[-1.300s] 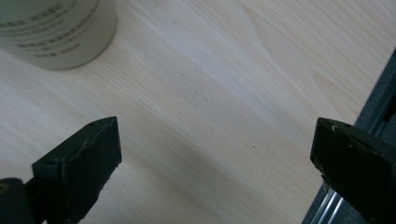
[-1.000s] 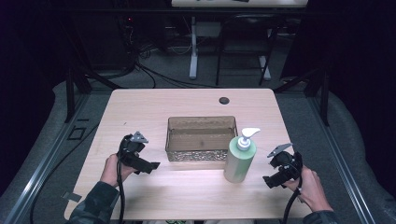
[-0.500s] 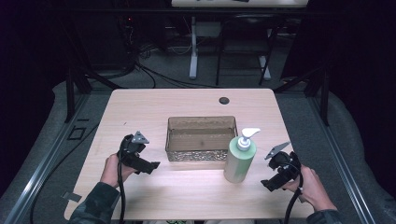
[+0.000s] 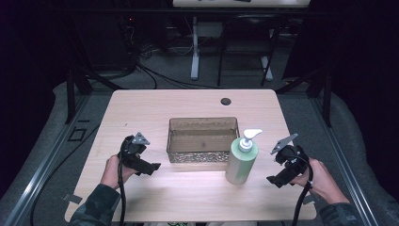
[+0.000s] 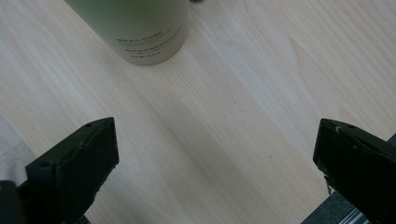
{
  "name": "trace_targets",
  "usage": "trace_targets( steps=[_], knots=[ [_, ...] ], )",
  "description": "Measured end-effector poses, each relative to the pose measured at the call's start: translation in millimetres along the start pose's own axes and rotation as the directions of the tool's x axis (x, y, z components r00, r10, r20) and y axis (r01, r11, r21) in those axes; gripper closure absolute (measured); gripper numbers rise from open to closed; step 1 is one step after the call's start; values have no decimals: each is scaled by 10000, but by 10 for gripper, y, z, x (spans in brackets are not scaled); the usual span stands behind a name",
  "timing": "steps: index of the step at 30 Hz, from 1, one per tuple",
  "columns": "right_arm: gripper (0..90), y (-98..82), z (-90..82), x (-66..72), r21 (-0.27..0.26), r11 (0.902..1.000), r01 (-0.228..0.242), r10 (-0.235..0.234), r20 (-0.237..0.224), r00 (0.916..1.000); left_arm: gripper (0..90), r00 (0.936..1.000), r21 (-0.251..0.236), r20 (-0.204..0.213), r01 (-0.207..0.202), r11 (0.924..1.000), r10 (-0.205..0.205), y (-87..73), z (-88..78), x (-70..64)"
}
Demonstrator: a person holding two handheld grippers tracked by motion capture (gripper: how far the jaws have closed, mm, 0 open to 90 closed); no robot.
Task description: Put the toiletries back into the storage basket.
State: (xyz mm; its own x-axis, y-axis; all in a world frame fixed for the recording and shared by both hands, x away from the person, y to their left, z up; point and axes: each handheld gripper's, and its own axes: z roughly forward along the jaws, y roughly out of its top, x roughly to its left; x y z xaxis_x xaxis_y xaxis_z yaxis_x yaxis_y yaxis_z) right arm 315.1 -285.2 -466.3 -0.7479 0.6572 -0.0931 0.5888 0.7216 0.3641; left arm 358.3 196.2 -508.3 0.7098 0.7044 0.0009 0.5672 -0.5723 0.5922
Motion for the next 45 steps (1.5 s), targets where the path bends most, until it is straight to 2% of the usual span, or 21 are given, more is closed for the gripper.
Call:
trace_targets(
  steps=[5,10,21,28,45],
  knots=[
    [0,72,-87,-9,-152,9986,511,-512,-84,9987,1,10000,38,69,-43,10000,43,-2,4,6],
    [0,160,-168,-18,-258,9960,851,-860,-354,9957,1,9999,68,147,-46,10000,45,-3,13,9],
    [0,363,-391,-129,-126,9917,1283,-1284,-78,9917,1,9998,203,203,-12,9998,8,-39,30,42],
    [0,569,-592,-142,-70,9828,1846,-1847,-105,9827,1,9997,237,242,-85,9997,79,-33,44,24],
    [0,942,-841,-110,191,9685,2483,-2480,-170,9686,1,9993,301,360,-114,9995,103,-43,64,32]
  ],
)
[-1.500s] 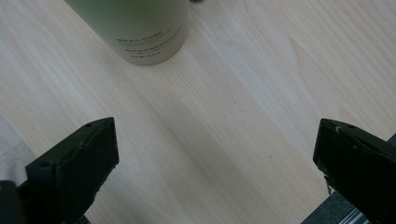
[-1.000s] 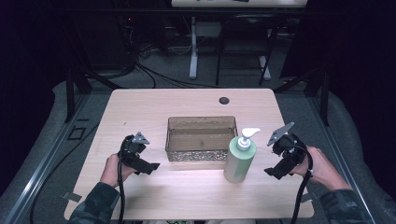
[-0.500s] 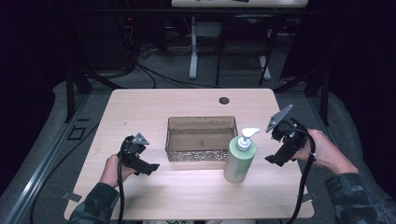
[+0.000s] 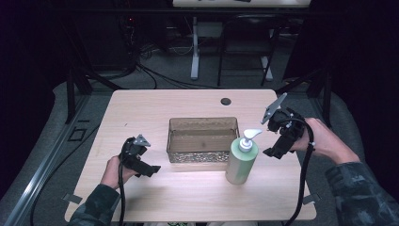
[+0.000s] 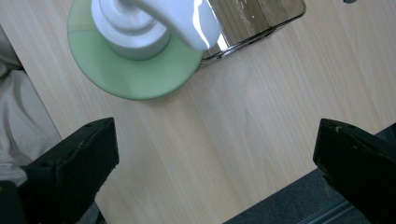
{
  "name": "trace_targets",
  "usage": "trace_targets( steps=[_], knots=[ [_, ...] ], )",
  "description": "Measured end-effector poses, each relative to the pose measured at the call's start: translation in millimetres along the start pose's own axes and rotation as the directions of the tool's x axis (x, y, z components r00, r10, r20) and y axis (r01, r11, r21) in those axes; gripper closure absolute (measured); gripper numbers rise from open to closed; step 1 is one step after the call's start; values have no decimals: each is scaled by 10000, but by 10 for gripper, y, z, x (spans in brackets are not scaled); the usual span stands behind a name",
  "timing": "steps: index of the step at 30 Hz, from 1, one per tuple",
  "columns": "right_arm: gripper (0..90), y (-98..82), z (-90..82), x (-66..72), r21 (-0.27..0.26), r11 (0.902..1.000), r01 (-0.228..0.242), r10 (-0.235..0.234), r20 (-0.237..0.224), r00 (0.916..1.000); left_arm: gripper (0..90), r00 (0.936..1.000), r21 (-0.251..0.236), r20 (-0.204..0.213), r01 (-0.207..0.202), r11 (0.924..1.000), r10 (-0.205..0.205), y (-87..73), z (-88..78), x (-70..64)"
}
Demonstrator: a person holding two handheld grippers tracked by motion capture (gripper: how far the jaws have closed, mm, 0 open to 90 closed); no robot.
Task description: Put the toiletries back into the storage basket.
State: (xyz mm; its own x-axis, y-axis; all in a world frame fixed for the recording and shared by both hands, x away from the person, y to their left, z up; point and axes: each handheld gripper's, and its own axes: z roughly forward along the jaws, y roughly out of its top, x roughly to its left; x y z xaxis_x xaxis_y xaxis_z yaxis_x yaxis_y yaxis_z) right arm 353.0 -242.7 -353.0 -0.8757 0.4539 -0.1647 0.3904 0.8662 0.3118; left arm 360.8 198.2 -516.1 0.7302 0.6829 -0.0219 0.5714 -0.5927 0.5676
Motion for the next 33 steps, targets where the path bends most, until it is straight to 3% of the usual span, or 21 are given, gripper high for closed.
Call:
trace_targets(
  steps=[15,29,31,32,33],
  knots=[
    [8,264,-210,15,92,9978,651,-651,12,9979,1,10000,92,77,-47,9999,46,5,12,-1],
    [7,546,-200,96,513,9892,1370,-1335,-658,9889,1,9998,10,197,27,10000,-27,6,30,1],
    [26,587,-176,118,592,9865,1524,-1480,-734,9863,1,9998,17,207,26,10000,-26,6,31,2],
    [65,607,-163,128,653,9848,1611,-1560,-766,9848,1,9998,15,206,20,10000,-20,6,31,3],
    [163,626,-153,138,683,9834,1680,-1625,-797,9835,1,9998,22,208,14,10000,-14,6,31,3]
  ],
)
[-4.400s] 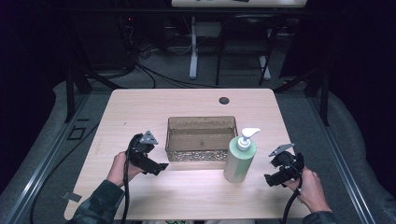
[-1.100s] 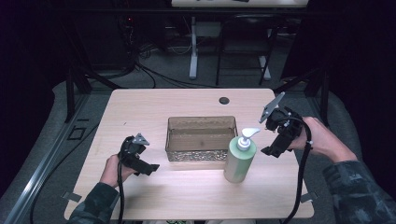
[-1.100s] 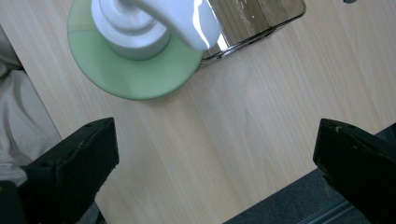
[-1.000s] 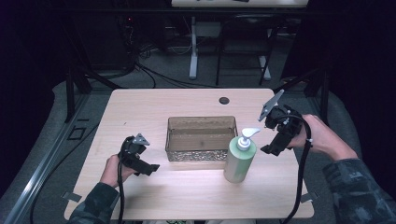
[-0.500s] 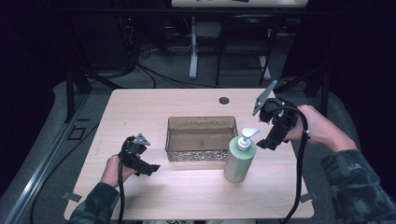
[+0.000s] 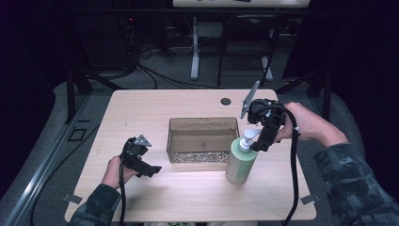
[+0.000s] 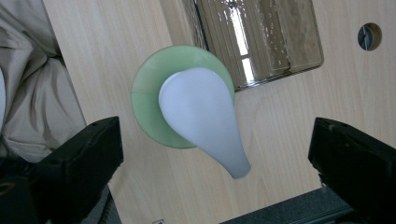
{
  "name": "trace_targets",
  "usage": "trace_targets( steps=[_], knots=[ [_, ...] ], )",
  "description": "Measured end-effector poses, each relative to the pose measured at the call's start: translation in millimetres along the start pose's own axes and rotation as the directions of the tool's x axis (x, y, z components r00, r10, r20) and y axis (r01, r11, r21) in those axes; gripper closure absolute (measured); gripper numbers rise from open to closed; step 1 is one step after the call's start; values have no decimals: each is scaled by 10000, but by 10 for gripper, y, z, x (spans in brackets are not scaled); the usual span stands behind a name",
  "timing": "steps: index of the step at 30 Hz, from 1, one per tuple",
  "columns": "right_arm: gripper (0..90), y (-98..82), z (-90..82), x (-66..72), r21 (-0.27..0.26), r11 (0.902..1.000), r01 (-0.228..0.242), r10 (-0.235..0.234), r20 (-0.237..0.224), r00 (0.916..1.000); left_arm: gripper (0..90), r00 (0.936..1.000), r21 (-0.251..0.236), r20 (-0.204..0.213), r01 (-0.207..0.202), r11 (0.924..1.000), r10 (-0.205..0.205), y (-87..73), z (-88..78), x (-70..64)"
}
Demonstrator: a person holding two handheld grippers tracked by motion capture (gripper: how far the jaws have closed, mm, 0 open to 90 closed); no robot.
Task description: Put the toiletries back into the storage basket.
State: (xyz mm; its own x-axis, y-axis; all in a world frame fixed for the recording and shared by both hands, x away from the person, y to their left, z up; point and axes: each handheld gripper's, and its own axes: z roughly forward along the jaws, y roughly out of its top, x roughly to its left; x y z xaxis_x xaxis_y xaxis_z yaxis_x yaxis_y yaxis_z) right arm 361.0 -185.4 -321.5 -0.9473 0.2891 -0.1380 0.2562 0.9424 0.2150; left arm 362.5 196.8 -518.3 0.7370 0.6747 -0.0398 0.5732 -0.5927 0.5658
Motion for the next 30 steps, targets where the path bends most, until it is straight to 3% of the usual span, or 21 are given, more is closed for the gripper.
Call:
trace_targets(
  steps=[3,13,21,30],
  knots=[
    [297,61,38,26,225,9993,295,-293,-112,9995,1,10000,43,40,-5,10000,5,1,0,2],
    [488,172,105,59,624,9940,897,-876,-362,9955,1,10000,96,15,-42,9999,42,3,12,-7],
    [571,223,138,63,1015,9879,1171,-1147,-297,9930,1,9999,161,74,-100,9998,99,7,30,-18],
    [597,262,173,48,1270,9823,1376,-1320,-514,9899,1,9999,118,142,-80,9999,79,3,32,-5]
  ],
)
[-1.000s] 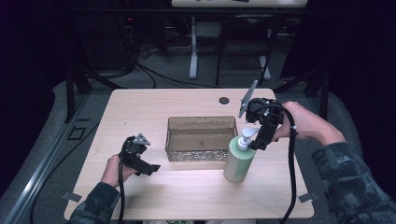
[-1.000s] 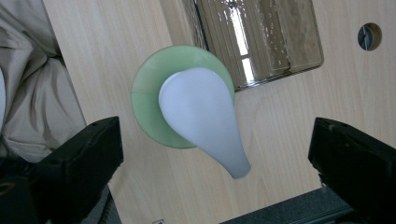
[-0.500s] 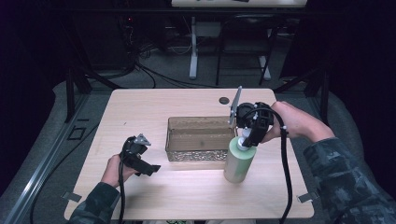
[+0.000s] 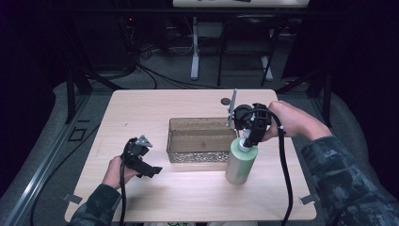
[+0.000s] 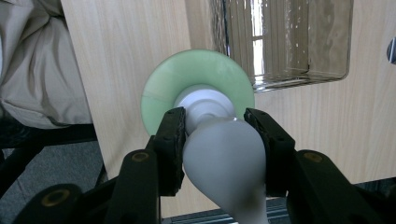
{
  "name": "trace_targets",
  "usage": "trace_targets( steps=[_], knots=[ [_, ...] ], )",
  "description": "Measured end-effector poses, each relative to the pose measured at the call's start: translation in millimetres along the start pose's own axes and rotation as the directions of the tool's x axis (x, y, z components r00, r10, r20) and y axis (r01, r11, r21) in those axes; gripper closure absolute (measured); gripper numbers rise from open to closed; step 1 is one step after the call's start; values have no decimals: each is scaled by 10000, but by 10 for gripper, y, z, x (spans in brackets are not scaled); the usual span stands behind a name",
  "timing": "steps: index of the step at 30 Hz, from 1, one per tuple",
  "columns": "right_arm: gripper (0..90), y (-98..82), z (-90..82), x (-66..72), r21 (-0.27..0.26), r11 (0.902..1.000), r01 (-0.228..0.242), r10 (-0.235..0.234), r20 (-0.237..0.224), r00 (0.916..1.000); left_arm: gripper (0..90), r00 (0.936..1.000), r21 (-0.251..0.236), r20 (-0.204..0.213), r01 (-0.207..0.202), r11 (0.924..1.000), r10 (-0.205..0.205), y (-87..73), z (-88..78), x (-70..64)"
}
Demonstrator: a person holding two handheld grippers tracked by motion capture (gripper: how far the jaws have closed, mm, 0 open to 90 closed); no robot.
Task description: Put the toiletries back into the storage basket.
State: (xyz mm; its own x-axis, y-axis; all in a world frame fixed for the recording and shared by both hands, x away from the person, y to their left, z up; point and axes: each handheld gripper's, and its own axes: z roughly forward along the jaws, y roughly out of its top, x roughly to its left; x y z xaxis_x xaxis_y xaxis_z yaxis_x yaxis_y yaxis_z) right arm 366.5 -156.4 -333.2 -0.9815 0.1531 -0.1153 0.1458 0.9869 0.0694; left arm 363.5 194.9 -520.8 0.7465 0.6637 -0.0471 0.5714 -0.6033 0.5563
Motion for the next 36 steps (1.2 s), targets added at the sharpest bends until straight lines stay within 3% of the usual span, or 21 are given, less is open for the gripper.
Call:
trace_targets(
  steps=[10,26,36],
  knots=[
    [621,-38,0,-23,-207,9998,-6,-1,-320,9995,1,10000,92,-21,-38,10000,38,4,11,-12],
    [623,-35,-7,-11,-232,9994,244,-251,-335,9991,1,9999,257,12,-115,9996,115,7,23,-10],
    [623,-39,-16,-25,-188,9997,170,-179,-472,9987,1,9998,266,-28,-178,9995,179,7,29,-18]
  ],
)
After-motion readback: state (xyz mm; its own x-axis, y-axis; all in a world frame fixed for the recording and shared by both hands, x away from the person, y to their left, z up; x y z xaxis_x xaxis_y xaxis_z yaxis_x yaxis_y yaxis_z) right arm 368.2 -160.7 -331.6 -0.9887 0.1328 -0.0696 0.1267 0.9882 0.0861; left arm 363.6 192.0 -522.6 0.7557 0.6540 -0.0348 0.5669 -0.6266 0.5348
